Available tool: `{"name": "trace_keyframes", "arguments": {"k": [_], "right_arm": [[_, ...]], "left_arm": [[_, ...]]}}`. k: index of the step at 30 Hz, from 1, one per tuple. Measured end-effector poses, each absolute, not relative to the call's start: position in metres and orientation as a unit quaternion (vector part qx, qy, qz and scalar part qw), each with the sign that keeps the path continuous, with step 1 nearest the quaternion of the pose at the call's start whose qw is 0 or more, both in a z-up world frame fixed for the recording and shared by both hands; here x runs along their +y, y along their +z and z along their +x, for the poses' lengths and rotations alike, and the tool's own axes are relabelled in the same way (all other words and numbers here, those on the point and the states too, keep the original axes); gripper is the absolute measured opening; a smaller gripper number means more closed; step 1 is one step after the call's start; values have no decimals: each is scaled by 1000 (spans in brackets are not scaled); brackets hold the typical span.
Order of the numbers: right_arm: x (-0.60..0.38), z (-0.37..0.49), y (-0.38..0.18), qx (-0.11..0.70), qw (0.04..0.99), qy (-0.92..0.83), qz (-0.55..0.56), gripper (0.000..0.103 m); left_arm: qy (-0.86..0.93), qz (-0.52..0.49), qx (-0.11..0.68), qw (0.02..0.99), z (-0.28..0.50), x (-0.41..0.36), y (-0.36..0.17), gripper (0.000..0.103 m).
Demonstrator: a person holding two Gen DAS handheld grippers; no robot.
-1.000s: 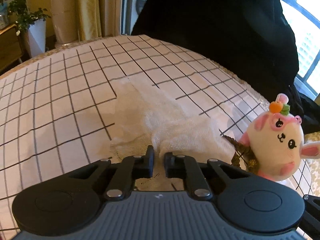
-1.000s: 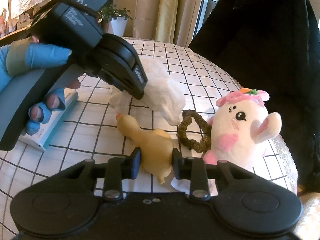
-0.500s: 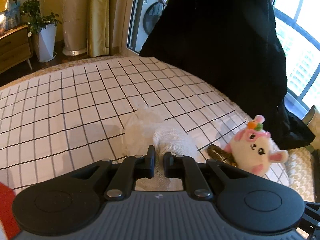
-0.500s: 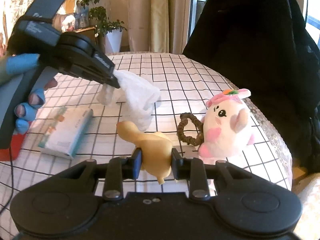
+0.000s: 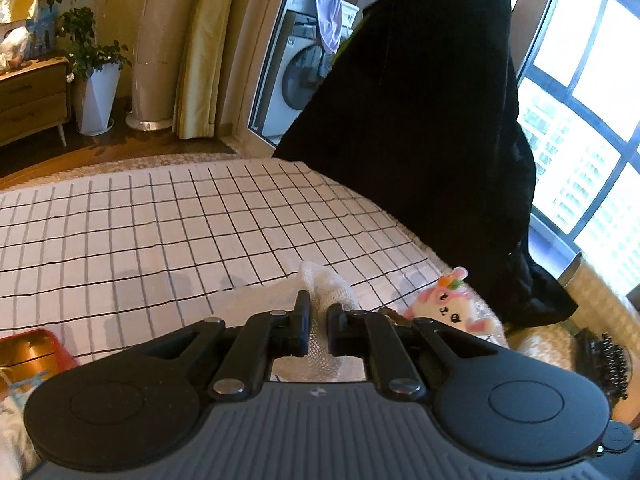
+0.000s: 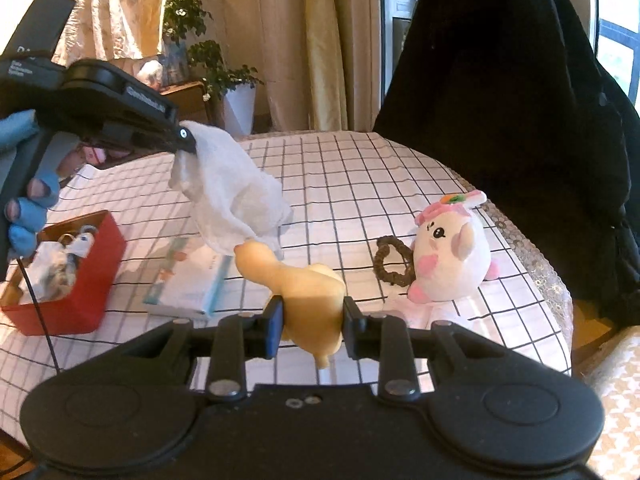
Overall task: Organize soft objects
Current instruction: 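Carry the gauze with the left gripper while the right gripper carries the duck over the tin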
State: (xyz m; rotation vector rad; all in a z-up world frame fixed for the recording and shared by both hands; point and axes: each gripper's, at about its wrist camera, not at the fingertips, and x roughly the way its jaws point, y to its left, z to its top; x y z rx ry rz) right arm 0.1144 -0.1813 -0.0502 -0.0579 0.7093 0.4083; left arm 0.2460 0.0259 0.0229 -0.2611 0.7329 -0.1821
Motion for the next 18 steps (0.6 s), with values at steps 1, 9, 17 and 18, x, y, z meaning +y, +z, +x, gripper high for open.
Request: {"name": "trace_keyframes", "arguments": {"k": [1, 9, 17, 18], "right_arm": [[-180, 111, -47, 344, 917, 201, -29, 29], [-169, 91, -30, 339, 914, 222, -30, 29], [-147, 78, -15, 333, 909, 249, -37, 29], [-144, 77, -14, 333, 908, 252, -37, 29]], "left_arm": [[-88, -127, 353, 923, 239, 29, 29, 8], [-92, -126, 324, 933, 190, 56, 65, 8], [-86, -136, 303, 939, 149, 88, 91, 8], [-84, -135, 300, 941, 145, 91, 94, 8]]}}
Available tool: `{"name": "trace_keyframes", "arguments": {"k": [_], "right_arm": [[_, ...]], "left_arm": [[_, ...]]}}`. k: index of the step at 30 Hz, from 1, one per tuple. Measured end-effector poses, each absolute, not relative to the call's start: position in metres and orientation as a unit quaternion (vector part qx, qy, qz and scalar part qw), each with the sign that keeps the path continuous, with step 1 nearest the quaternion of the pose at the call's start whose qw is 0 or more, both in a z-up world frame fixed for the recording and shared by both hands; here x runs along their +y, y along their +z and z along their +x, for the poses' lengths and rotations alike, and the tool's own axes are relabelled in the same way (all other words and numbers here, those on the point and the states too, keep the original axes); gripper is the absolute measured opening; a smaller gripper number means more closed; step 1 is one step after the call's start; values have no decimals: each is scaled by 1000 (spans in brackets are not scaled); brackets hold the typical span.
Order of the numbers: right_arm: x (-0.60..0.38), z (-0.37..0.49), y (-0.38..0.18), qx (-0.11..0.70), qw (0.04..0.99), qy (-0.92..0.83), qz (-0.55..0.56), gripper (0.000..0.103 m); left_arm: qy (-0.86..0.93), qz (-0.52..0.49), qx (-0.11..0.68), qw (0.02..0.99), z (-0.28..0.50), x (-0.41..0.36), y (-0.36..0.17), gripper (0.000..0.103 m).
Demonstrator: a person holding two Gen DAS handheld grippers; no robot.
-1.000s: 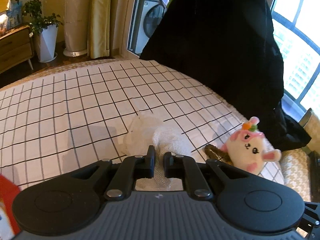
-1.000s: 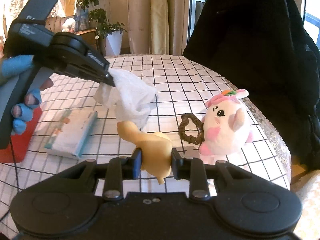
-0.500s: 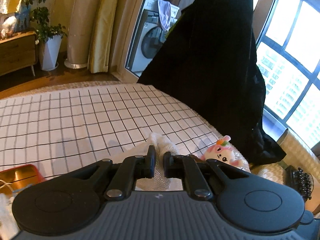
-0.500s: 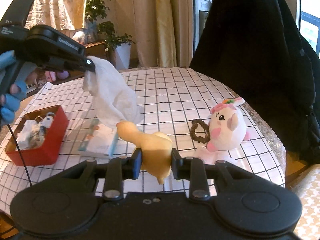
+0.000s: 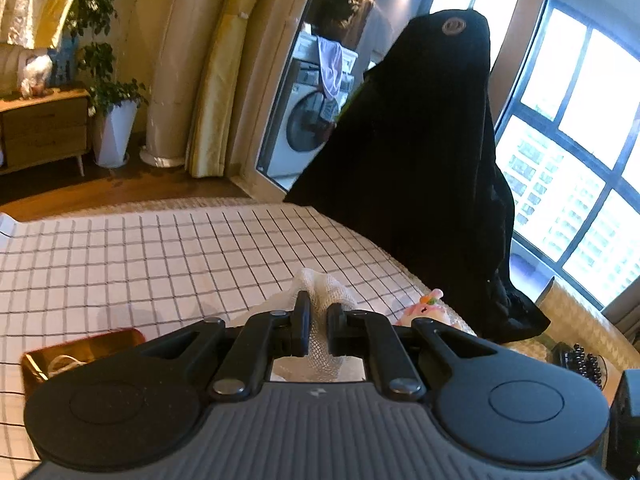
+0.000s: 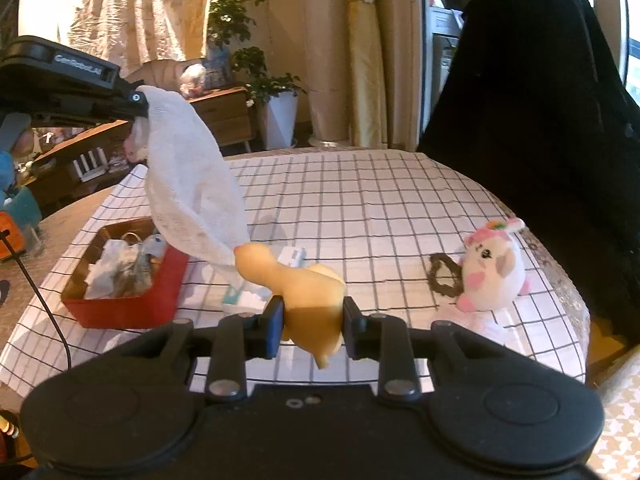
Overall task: Organize soft objects
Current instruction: 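Carry the gauze with the left gripper while the right gripper carries the duck over the tin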
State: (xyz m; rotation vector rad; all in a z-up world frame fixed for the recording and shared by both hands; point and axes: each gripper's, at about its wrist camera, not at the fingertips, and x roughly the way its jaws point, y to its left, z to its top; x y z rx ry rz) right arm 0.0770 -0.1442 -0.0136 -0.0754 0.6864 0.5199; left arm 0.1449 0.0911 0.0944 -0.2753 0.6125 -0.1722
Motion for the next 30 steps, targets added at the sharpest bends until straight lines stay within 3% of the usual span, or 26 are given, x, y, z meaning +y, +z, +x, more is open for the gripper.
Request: {"name": "trace_keyframes", "arguments": {"k": [20, 30], "right_arm": [[-38, 79, 12, 315, 885, 335, -67, 29], [24, 89, -2, 332, 865, 363, -93, 29]], "left_arm": [[-5, -118, 262, 958, 81, 181, 141, 8], [22, -116, 287, 951, 80, 221, 122, 8]]}}
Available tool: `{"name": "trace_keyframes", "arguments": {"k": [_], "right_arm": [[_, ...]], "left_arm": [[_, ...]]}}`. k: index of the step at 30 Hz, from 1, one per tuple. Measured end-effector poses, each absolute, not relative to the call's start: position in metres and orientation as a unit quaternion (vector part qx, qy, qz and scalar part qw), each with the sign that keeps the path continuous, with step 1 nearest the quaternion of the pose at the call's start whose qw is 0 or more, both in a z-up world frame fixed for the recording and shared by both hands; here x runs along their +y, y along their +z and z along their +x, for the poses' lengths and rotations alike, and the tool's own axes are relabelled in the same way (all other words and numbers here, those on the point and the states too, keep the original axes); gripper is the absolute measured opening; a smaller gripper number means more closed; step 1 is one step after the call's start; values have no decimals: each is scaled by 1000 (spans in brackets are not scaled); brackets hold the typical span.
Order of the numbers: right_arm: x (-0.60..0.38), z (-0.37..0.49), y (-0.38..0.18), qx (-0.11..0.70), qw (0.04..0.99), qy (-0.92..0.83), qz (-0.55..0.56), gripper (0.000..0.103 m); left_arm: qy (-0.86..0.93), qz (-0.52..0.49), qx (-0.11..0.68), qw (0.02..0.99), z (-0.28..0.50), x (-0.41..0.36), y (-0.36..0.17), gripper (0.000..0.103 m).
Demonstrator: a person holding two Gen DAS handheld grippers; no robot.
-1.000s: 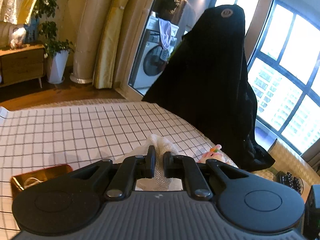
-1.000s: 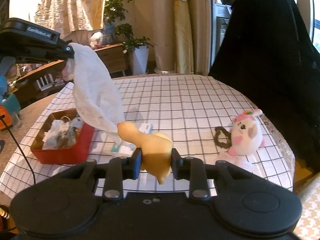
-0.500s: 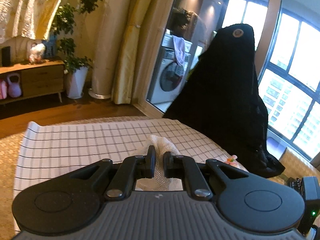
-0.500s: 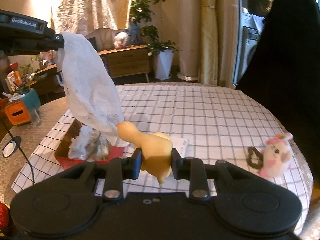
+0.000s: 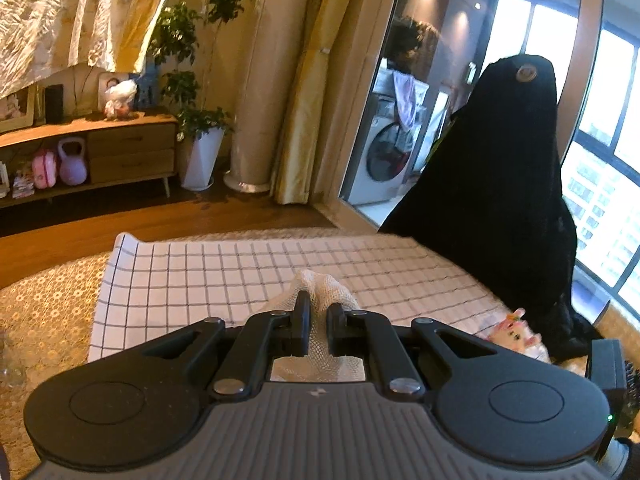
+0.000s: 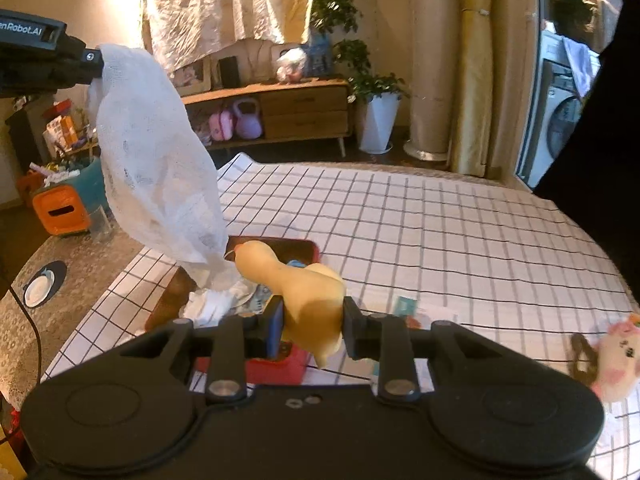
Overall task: Organize soft objects
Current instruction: 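Carry the gauze with the left gripper while the right gripper carries the duck over the tin, then lower the gauze and duck into the tin and open both grippers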
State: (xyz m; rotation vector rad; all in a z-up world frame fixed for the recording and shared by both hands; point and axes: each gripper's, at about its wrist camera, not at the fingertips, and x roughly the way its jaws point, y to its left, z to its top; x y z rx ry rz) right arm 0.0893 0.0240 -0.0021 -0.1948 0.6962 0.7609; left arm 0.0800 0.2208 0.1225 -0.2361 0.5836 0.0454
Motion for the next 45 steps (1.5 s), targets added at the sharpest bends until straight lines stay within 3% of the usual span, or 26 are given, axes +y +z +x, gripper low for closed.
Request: {"name": "trace_keyframes", "arguments": {"k": [24, 45], "right_arm": [[112, 100, -68, 384, 824, 375, -180, 29], [128, 115, -101, 408, 807, 384, -185, 38]], "left_arm": [[58, -104, 405, 906, 151, 247, -36, 8], [60, -92, 450, 886, 166, 252, -92, 8]]}}
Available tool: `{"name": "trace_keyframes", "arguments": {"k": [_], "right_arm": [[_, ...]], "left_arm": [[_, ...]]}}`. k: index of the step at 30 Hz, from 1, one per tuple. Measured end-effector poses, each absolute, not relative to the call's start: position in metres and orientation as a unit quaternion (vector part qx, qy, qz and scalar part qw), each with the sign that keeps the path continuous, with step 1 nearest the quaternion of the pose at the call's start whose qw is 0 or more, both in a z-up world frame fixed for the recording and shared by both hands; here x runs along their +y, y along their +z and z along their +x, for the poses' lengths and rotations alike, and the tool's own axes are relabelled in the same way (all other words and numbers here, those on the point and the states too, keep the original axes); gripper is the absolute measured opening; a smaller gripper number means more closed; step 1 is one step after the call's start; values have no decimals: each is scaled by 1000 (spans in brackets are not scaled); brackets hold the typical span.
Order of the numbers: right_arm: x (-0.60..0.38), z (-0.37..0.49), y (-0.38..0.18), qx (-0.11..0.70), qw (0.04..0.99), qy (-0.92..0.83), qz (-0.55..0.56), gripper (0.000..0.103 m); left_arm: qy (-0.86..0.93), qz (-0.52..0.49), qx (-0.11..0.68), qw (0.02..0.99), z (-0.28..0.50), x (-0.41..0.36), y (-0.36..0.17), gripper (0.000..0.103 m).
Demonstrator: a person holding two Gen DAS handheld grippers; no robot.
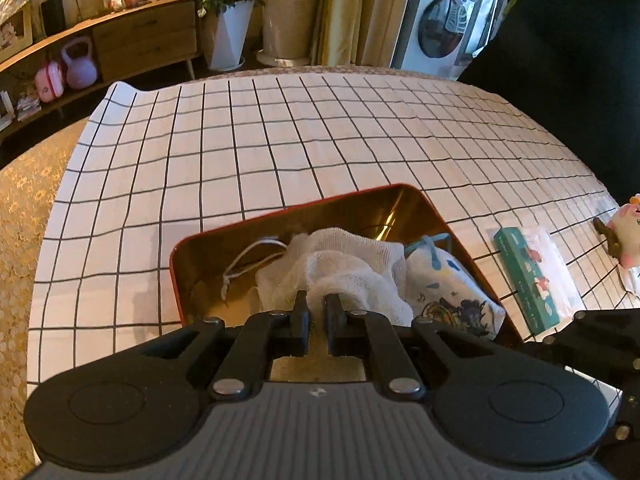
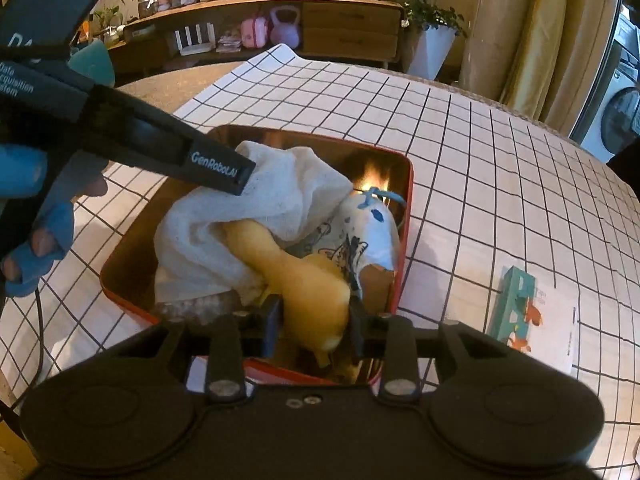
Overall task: Organize soft objects
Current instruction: 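Lower the gauze and duck into the tin and open both grippers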
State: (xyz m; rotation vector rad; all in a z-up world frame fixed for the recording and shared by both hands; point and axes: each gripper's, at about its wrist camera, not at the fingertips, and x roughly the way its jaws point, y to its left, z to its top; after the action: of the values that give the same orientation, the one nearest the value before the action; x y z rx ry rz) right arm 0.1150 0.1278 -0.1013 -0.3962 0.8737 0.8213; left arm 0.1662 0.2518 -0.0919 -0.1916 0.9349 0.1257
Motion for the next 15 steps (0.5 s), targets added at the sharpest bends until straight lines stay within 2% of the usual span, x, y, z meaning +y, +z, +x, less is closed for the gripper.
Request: {"name": "trace_keyframes", "arguments": {"k": [3, 8, 15], "right_arm": [[127, 114, -101, 409, 808, 382, -183, 41], [122, 113, -96, 410, 808, 387, -169, 55], [115, 107, -86, 402, 812, 389, -164, 63]], "left_arm": [[60, -98, 446, 887, 166, 251, -91, 8], [59, -110, 443, 888, 163, 250, -89, 9], [61, -111, 442, 888, 158, 248, -82, 9]]}}
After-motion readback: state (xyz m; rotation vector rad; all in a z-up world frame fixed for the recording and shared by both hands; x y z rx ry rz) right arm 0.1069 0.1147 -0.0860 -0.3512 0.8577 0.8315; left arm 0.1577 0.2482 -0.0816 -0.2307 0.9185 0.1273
